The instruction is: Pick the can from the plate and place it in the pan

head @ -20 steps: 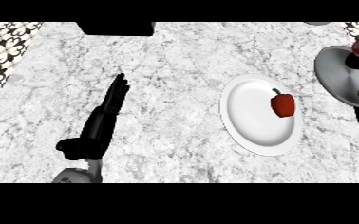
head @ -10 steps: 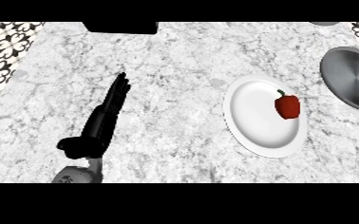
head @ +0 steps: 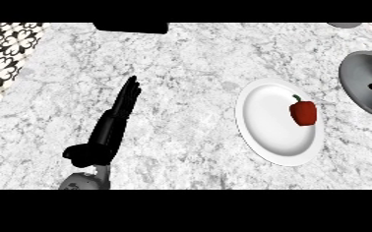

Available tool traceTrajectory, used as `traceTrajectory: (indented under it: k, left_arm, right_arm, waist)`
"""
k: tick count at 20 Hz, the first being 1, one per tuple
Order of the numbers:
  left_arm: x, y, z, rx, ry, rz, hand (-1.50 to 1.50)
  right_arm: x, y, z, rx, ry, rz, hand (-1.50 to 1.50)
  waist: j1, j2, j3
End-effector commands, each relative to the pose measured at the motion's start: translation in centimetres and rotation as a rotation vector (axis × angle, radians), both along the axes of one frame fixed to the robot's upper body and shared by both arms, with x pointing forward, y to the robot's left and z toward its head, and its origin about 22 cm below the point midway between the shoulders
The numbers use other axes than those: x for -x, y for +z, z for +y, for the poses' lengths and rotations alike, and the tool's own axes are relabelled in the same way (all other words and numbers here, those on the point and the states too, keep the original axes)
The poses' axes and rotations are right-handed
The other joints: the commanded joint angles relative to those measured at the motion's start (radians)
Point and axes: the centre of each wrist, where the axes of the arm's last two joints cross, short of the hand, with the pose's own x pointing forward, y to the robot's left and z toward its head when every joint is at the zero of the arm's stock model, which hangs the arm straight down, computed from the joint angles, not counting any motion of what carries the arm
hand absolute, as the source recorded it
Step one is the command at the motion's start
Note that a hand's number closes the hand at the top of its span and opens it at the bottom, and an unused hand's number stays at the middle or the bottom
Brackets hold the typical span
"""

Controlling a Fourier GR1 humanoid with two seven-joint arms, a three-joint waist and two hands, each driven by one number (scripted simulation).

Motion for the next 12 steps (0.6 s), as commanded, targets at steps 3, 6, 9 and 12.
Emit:
traceTrajectory:
  k: [3, 6, 9, 12]
  left_arm:
    - [-0.3, -0.4, -1.0, -0.010, 0.016, -0.006, 0.00]
    - [0.3, -0.1, 0.6, -0.009, 0.019, -0.005, 0.00]
    - [0.1, -0.6, 1.9, -0.012, 0.029, 0.011, 0.00]
    - [-0.1, 0.7, 1.4, -0.009, 0.049, 0.003, 0.00]
  right_arm:
    - [-0.3, 0.6, 0.0, -0.034, 0.049, -0.156, -1.50]
    - [0.2, 1.4, -0.9, -0.013, 0.017, -0.321, -1.50]
    - [0.2, 0.6, -0.4, -0.077, -0.011, -0.429, -1.50]
    - [1.6, 1.2, -2.4, -0.145, -0.008, -0.478, -1.50]
  waist:
    - [-0.007, 0.006, 0.003]
    - [-0.012, -0.003, 0.002]
    - [-0.017, -0.004, 0.001]
    - [-0.032, -0.015, -0.002]
